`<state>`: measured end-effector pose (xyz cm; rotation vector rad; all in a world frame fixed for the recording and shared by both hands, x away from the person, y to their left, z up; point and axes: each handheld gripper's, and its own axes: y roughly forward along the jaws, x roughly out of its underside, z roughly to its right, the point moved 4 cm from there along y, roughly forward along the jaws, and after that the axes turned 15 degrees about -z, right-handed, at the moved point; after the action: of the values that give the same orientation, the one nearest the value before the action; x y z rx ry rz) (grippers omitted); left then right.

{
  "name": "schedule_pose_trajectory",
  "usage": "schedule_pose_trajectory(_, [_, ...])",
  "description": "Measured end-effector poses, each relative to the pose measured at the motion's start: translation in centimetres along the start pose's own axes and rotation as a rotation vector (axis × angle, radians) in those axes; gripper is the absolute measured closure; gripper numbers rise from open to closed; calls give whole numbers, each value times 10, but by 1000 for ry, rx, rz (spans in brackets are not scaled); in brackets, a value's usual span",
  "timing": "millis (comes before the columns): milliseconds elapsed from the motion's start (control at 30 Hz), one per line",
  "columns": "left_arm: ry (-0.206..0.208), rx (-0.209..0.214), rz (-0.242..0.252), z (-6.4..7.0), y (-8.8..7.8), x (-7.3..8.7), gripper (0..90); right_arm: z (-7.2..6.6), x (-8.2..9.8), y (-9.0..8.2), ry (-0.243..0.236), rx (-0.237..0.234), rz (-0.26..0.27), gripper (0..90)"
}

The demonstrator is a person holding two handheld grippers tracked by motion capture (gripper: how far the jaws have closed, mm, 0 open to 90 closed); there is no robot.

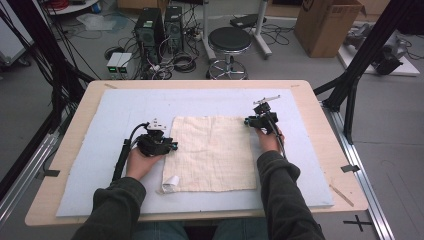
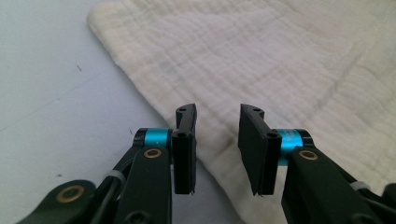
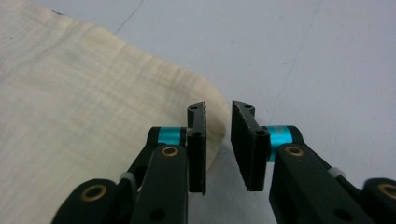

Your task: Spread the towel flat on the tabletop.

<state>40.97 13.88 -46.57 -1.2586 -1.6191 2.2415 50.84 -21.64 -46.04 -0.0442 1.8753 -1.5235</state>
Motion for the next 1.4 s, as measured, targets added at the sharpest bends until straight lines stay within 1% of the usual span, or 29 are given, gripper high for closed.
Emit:
schedule_pose_trajectory(100, [-12,-8,11,0,0,-1,638,-1,-1,-4,-14,-10,15,723])
schedule_pose_trajectory(133, [-14,-11,20,-1,-1,-1,638,-3,-1,-8,-18,-29,36,705])
schedule_pose_trajectory(200, [-16,-12,26,-1,-1,-2,632,-5,1,-11,-22,-52,34,675])
schedule_pose_trajectory(233, [-24,-11,45,-1,-2,-3,629,-5,2,-12,-28,-53,38,669])
schedule_pose_trajectory(267, [-24,-11,45,-1,-2,-3,625,-6,3,-14,-31,-55,47,663])
schedule_pose_trajectory(300, [-27,-13,56,-1,-3,-3,625,-6,3,-14,-31,-55,47,663])
schedule_pose_trajectory(367, [-40,-14,84,-2,-5,-5,618,-6,8,-16,-27,-90,49,619])
schedule_pose_trajectory(400, [-40,-14,84,-2,-5,-5,612,-6,8,-16,-27,-90,49,619])
schedule_pose_trajectory(433, [-47,-15,91,-3,-5,-6,604,-7,11,-18,-29,-119,42,593])
schedule_pose_trajectory(500, [-59,-25,100,-4,-6,-6,598,-7,11,-19,-33,-118,45,587])
schedule_pose_trajectory(533, [-79,-25,114,-6,-7,-7,589,-9,10,-24,-33,-132,63,572])
schedule_pose_trajectory(567, [-79,-25,114,-6,-7,-7,585,-9,10,-26,-35,-136,73,568])
schedule_pose_trajectory(600, [-94,-29,124,-8,-9,-8,580,-10,9,-27,-40,-137,83,559])
schedule_pose_trajectory(700, [-105,-29,131,-9,-11,-8,566,-11,9,-29,-40,-143,89,534])
schedule_pose_trajectory(767, [-112,-32,131,-11,-13,-8,540,-12,9,-29,-37,-149,88,521])
schedule_pose_trajectory(800, [-122,-31,136,-12,-14,-7,535,-14,8,-29,-46,-154,86,507])
schedule_pose_trajectory(867, [-118,-37,136,-13,-15,-7,534,-16,8,-29,-49,-155,86,502])
schedule_pose_trajectory(900, [-127,-35,142,-13,-16,-8,528,-17,7,-29,-51,-158,86,495])
schedule_pose_trajectory(933, [-127,-36,144,-14,-17,-8,520,-18,7,-29,-56,-155,90,488])
schedule_pose_trajectory(1000, [-130,-37,139,-17,-20,-10,518,-21,6,-29,-59,-168,90,469])
schedule_pose_trajectory(1033, [-130,-37,139,-17,-20,-10,513,-21,6,-29,-65,-165,89,463])
schedule_pose_trajectory(1067, [-133,-33,142,-18,-21,-12,507,-23,7,-30,-63,-167,85,454])
schedule_pose_trajectory(1100, [-130,-35,143,-18,-22,-13,506,-23,7,-30,-67,-170,84,448])
schedule_pose_trajectory(1233, [-141,-41,156,-21,-24,-16,505,-25,7,-33,-76,-179,92,429])
schedule_pose_trajectory(1267, [-149,-37,155,-21,-25,-16,505,-25,7,-34,-74,-179,91,428])
schedule_pose_trajectory(1333, [-149,-39,153,-23,-26,-17,505,-26,7,-36,-80,-169,91,426])
schedule_pose_trajectory(1400, [-151,-38,153,-23,-26,-17,505,-27,8,-37,-81,-172,93,419])
